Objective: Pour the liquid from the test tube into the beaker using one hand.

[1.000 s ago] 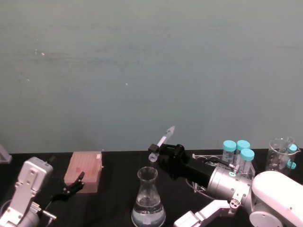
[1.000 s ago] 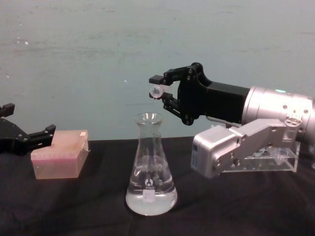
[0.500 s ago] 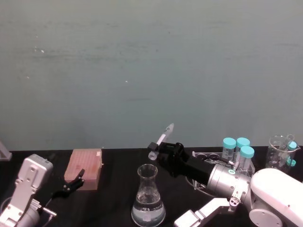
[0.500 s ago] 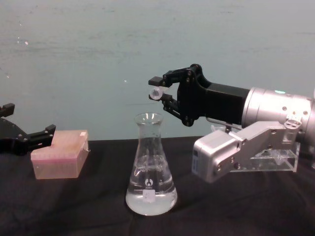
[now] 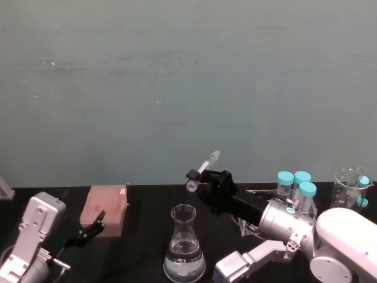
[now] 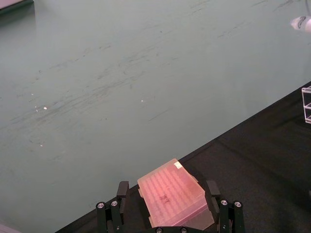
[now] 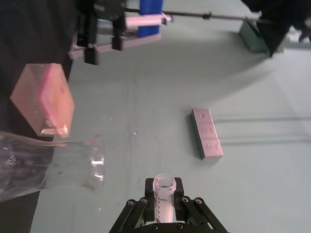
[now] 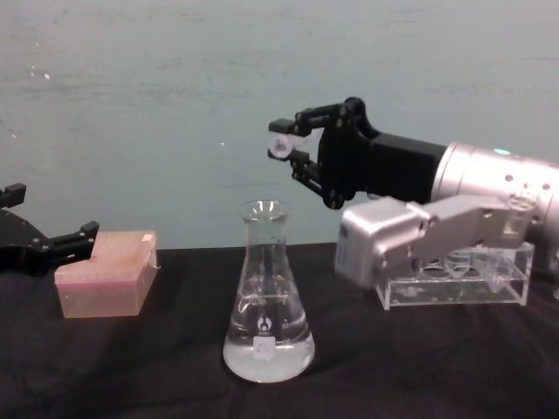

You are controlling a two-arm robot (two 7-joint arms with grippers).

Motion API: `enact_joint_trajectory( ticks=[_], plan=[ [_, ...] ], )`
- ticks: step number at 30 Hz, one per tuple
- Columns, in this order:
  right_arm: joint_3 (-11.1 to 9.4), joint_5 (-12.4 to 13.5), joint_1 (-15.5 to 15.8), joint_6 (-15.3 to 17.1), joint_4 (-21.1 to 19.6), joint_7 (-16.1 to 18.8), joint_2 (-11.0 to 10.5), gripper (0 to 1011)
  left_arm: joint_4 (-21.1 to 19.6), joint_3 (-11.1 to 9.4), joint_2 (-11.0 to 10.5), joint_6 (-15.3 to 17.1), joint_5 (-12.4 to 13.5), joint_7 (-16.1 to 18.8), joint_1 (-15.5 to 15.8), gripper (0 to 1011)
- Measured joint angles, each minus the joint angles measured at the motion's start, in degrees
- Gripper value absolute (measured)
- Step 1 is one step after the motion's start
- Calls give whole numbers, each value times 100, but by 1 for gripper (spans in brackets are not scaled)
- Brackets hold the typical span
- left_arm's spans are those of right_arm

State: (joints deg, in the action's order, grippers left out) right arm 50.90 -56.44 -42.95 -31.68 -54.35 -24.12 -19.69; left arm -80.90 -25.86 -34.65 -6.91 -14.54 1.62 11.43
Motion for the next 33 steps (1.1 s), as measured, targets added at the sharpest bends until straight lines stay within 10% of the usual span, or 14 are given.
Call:
enact_joint_trajectory(
  ticks=[10,16,26,33],
  plan=[
    [-788,1603,461,119,-763,1357,-130,224,0,0,0,0,0,0,0,1000],
    [-1463,3251,767,544,-1267,2576,-214,224,0,0,0,0,0,0,0,1000],
    [-2303,5272,750,1582,-1146,4184,-125,224,0,0,0,0,0,0,0,1000],
    [-2704,6210,617,2290,-817,5074,-18,224,0,0,0,0,0,0,0,1000]
  ],
)
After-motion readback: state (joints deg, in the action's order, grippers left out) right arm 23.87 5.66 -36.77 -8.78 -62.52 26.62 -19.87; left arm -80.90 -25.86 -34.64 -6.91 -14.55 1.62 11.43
